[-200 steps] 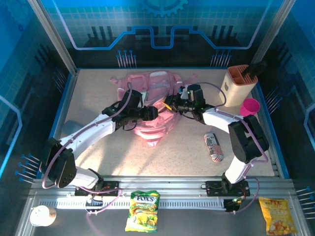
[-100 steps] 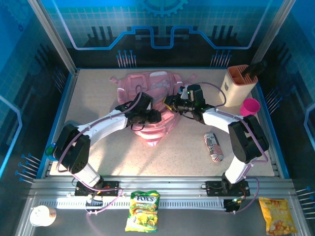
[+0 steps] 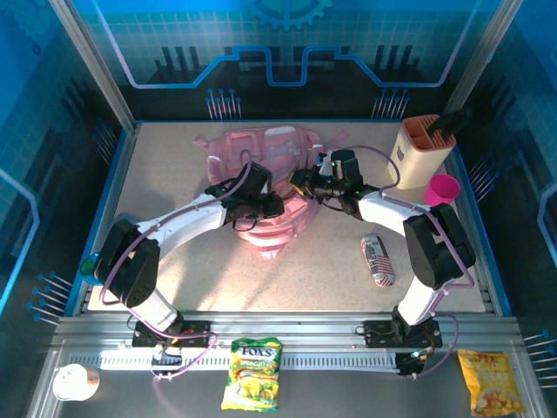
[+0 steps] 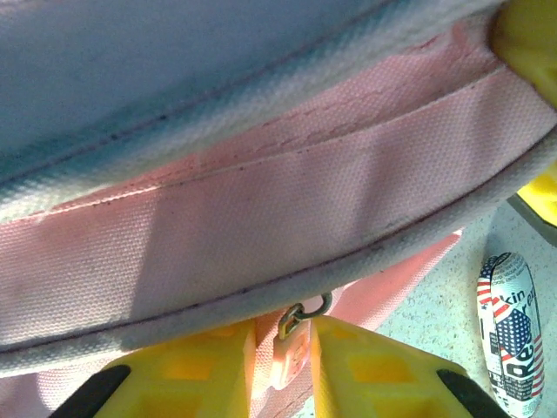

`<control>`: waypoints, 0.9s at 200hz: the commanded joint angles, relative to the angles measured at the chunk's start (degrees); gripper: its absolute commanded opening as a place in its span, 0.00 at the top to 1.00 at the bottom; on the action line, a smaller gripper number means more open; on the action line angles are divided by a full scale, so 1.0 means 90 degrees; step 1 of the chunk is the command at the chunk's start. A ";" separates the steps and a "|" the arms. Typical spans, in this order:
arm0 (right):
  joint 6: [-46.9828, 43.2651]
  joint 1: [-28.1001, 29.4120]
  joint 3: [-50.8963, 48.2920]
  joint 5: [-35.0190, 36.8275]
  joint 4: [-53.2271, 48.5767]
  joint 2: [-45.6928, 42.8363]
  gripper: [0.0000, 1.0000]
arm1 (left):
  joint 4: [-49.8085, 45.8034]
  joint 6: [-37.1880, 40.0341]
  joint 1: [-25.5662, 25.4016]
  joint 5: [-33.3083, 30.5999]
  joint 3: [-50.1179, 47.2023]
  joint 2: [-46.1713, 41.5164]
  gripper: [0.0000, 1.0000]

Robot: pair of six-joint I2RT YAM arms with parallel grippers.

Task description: Pack the student bag

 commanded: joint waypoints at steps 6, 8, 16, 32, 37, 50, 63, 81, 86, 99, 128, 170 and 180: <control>0.0010 0.0106 0.0153 -0.0090 0.0534 0.0015 0.82 | -0.0211 -0.0027 -0.0056 0.0068 0.0288 0.0164 0.82; 0.0017 0.0111 0.0145 -0.0081 0.0538 0.0008 0.83 | -0.0218 -0.0019 -0.0057 0.0064 0.0288 0.0163 0.82; 0.0028 0.0087 0.0114 -0.0046 0.0550 -0.0014 0.84 | -0.0260 0.0010 -0.0057 0.0013 0.0274 0.0131 0.85; 0.0045 0.0059 0.0051 0.0057 0.0588 -0.0057 0.86 | -0.0354 0.0129 -0.0045 -0.0042 0.0252 0.0035 0.92; 0.0049 0.0046 0.0040 0.0082 0.0594 -0.0073 0.87 | -0.0389 0.0171 -0.0039 -0.0056 0.0245 -0.0002 0.93; 0.0058 -0.0013 -0.0007 0.0152 0.0626 -0.0100 0.89 | -0.0452 0.0316 -0.0005 -0.0035 0.0182 -0.0122 0.96; 0.0058 -0.0062 -0.0056 0.0231 0.0652 -0.0111 0.90 | -0.0425 0.0401 0.0063 -0.0016 0.0011 -0.0290 0.97; 0.0049 -0.0176 -0.0102 0.0291 0.0707 -0.0128 0.91 | -0.0203 0.0455 0.0233 0.0226 -0.0395 -0.0586 0.98; 0.0044 -0.0213 -0.0124 0.0292 0.0722 -0.0136 0.91 | -0.0135 0.0453 0.0293 0.0301 -0.0524 -0.0670 0.98; 0.0051 -0.0315 -0.0164 0.0320 0.0793 -0.0166 0.91 | 0.0076 0.0452 0.0465 0.0479 -0.0887 -0.0869 0.98; 0.0024 -0.0521 -0.0261 0.0341 0.0816 -0.0269 0.91 | 0.0395 0.0521 0.0859 0.0720 -0.1502 -0.1224 1.00; 0.0099 -0.0624 -0.0408 0.0342 0.0809 -0.0411 0.82 | 0.0552 0.1095 0.0997 0.0749 -0.1431 -0.1302 1.00; 0.0199 -0.0572 -0.0442 0.0347 0.0777 -0.0457 0.73 | 0.0566 0.1196 0.0979 0.0772 -0.1306 -0.1302 1.00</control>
